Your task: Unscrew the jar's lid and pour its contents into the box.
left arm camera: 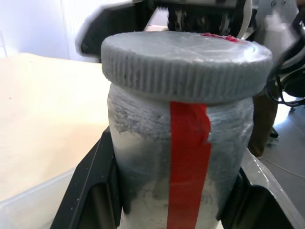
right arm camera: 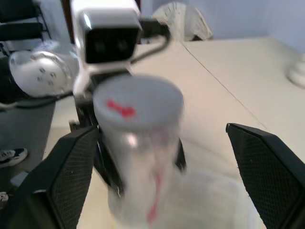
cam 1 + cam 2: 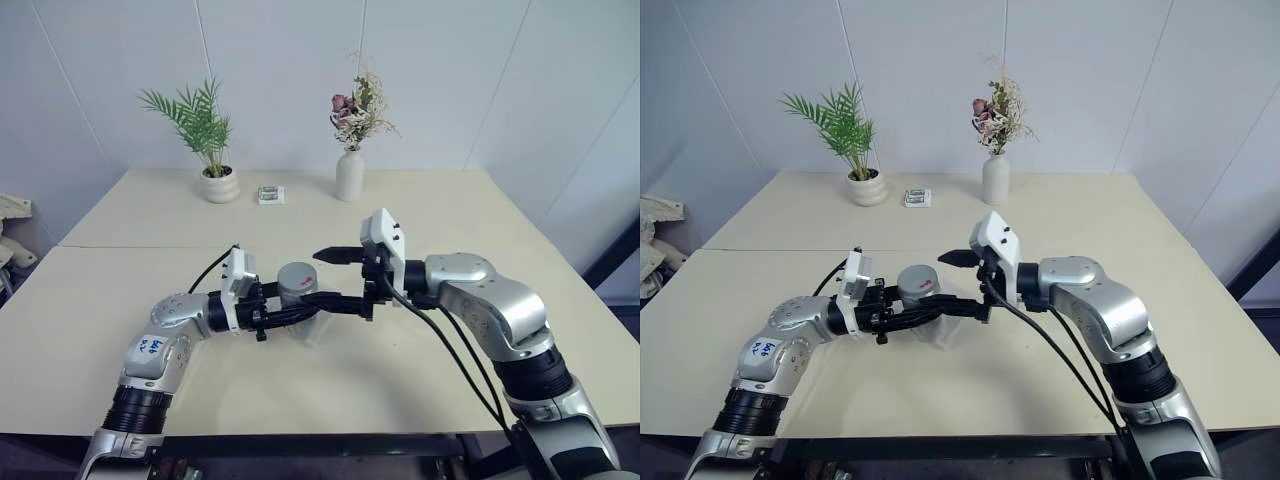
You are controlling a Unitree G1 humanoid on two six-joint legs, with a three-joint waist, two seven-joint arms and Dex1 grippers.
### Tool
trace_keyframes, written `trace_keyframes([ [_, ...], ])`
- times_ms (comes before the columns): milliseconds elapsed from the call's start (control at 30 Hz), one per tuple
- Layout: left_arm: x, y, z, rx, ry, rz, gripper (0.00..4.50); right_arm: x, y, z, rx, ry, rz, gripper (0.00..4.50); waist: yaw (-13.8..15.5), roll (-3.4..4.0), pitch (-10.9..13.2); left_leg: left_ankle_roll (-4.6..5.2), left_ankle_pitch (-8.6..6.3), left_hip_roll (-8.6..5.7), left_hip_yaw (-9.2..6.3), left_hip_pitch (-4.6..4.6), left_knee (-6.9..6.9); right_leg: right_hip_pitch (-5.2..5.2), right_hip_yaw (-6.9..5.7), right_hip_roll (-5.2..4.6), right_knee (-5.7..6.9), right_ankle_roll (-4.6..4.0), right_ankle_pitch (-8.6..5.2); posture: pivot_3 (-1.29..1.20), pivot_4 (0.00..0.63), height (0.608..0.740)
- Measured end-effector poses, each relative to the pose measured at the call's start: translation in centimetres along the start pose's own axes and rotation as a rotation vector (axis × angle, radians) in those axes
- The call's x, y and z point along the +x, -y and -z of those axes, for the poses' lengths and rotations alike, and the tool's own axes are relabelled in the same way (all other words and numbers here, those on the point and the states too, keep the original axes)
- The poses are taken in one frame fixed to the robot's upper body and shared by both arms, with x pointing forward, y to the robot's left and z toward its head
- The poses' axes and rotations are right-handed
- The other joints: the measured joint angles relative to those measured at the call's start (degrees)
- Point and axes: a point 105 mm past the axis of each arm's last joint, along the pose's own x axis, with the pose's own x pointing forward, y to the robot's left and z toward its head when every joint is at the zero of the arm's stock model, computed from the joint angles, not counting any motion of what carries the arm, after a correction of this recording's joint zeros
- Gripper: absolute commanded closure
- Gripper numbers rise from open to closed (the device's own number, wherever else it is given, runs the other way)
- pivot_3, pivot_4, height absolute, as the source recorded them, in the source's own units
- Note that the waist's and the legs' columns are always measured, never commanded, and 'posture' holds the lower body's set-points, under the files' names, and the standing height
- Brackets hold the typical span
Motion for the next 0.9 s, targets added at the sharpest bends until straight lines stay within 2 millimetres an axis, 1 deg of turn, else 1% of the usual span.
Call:
trace_keyframes([
  [100,0.0,0.2,-0.2,0.003,0.007,0.015,2.49,-1.2,1.4,0.0,0.009,-0.001,0.071,0.04,0.08,0.00,0.00,0.00,0.00,0.00,0.00,0.00,0.00,0.00,-0.01,0.01,0.00,0.00,0.00,0.00,0.150,0.740],
  [233,0.1,0.4,-0.4,0.013,0.010,0.023,2.49,-1.8,1.8,-0.4,0.017,0.018,0.088,0.04,-0.02,0.00,0.00,0.00,0.00,0.01,-0.01,0.00,-0.01,0.00,-0.01,0.01,0.00,0.00,0.00,0.00,0.150,0.740],
  [400,-0.1,0.3,-0.5,0.016,0.003,0.019,2.49,-2.9,1.6,-1.0,0.076,0.053,0.063,0.04,0.11,0.00,0.00,0.00,0.00,0.00,0.00,0.00,0.00,0.01,0.00,0.00,-0.01,0.00,0.00,0.00,0.150,0.740],
  [500,-0.2,0.2,-0.6,0.019,0.004,0.012,2.49,-3.1,0.7,-1.3,0.115,0.077,0.017,0.04,0.02,0.00,0.00,0.00,0.00,0.01,0.00,0.00,-0.01,0.00,0.00,0.01,0.00,0.00,0.00,0.00,0.150,0.740],
  [600,-0.2,0.2,-0.6,0.019,0.004,0.011,2.49,-2.2,-0.9,-2.3,0.110,0.116,-0.048,0.04,-0.16,0.01,0.00,0.00,0.00,0.05,-0.01,0.01,-0.01,0.00,0.00,0.05,0.02,0.00,0.00,0.00,0.150,0.740],
  [700,-0.2,0.2,-0.6,0.018,0.003,0.012,2.49,-0.6,-2.0,-2.4,0.108,0.117,-0.082,0.04,-0.08,0.01,0.00,0.00,0.00,0.04,-0.02,0.02,0.00,0.00,0.00,0.04,0.04,-0.01,0.00,0.00,0.150,0.740],
  [833,-0.1,0.3,-0.4,0.013,0.000,0.019,2.49,1.5,-2.5,-2.6,0.072,0.085,-0.085,0.04,0.00,0.01,0.00,-0.01,0.01,0.01,-0.03,0.01,0.02,0.00,0.00,0.02,0.03,0.00,0.00,0.00,0.150,0.740],
  [900,0.1,0.4,-0.3,0.009,-0.003,0.025,2.49,2.2,-2.6,-2.9,0.051,0.076,-0.083,0.04,0.07,0.01,0.00,-0.01,0.01,0.01,-0.04,0.00,0.01,0.00,-0.01,0.02,0.02,-0.01,0.00,0.00,0.150,0.740],
])
